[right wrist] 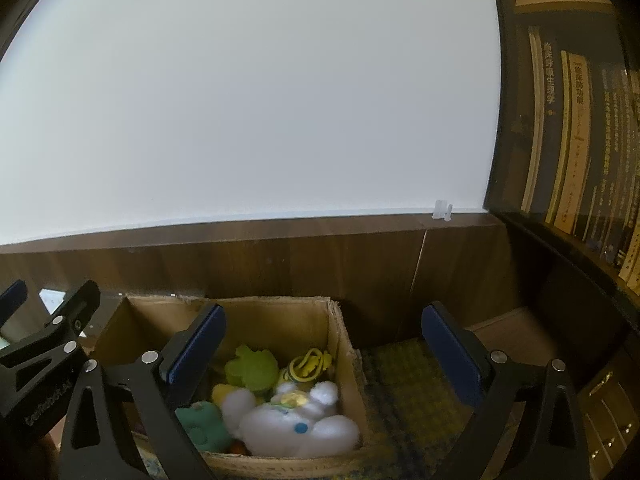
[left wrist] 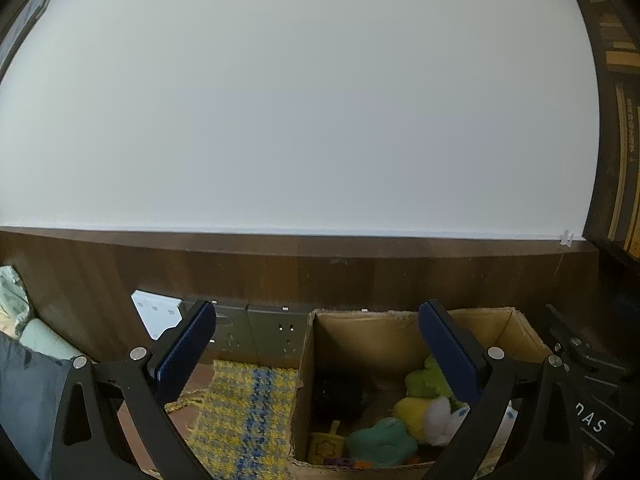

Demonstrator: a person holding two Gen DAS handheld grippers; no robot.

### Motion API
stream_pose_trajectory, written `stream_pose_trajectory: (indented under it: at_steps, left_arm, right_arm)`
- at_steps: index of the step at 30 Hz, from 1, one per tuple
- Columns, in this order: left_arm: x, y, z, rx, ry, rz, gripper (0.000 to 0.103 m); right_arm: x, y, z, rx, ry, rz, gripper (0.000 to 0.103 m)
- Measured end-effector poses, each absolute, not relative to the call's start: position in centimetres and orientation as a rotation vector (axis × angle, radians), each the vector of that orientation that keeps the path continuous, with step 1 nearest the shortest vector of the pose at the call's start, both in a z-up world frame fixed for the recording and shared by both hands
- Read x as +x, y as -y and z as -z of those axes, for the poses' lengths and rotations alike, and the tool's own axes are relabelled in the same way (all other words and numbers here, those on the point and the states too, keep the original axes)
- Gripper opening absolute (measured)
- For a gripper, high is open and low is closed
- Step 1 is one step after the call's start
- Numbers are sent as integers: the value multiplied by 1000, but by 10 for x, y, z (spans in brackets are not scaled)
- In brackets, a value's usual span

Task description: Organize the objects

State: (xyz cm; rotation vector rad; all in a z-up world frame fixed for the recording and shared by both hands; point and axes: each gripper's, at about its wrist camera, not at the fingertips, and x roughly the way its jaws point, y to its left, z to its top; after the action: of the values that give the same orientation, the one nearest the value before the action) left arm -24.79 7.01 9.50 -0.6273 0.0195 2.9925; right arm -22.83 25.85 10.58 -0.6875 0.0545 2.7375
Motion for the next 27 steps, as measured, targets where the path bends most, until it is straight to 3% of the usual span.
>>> stream_pose_trajectory:
  at_steps: [13, 27]
  left_arm:
    - [-222, -61, -105, -633, -55, -2984, 103]
    - [-159, -48, -84, -706, -71, -2934, 103]
  right_arm:
    - [-217, -251, -115, -717, -76, -2763, 101]
    - [-149, -243, -90, -800, -130, -2753, 101]
